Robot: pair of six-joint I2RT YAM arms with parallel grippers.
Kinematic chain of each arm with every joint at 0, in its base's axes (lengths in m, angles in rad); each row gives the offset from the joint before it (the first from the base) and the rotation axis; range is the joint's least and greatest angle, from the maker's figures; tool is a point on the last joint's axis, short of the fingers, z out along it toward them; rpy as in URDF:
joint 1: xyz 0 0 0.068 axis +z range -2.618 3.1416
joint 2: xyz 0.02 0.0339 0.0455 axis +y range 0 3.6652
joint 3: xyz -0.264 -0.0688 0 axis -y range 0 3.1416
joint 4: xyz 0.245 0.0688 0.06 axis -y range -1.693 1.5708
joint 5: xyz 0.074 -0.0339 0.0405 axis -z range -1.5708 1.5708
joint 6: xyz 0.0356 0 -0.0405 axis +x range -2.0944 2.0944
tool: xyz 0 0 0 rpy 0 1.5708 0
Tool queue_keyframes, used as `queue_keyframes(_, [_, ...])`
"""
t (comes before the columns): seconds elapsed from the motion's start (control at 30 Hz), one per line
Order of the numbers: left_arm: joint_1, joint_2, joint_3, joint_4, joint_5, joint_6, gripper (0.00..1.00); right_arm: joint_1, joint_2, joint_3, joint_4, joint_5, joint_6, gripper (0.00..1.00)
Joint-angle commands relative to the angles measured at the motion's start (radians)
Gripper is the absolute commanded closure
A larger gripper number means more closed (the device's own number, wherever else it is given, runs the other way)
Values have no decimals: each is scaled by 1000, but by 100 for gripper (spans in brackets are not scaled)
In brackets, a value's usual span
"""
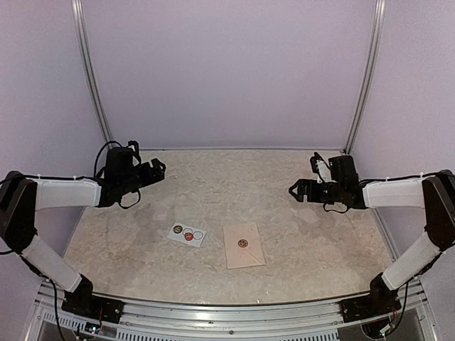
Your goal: Place the letter into the envelope and seal it
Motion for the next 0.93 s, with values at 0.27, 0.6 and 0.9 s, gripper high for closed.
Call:
queue_keyframes(0.27, [364,-359,-495,422,-323,251,1,-439,-364,-399,378,127,-212,0])
queue_keyframes(0.6, [365,-283,-479,450,-305,273,1,-443,-413,-462,455,172,-227,1])
queue_keyframes(0.9, [363,-276,-481,458,-305,269,1,-443,-391,-462,474,183,-226,0])
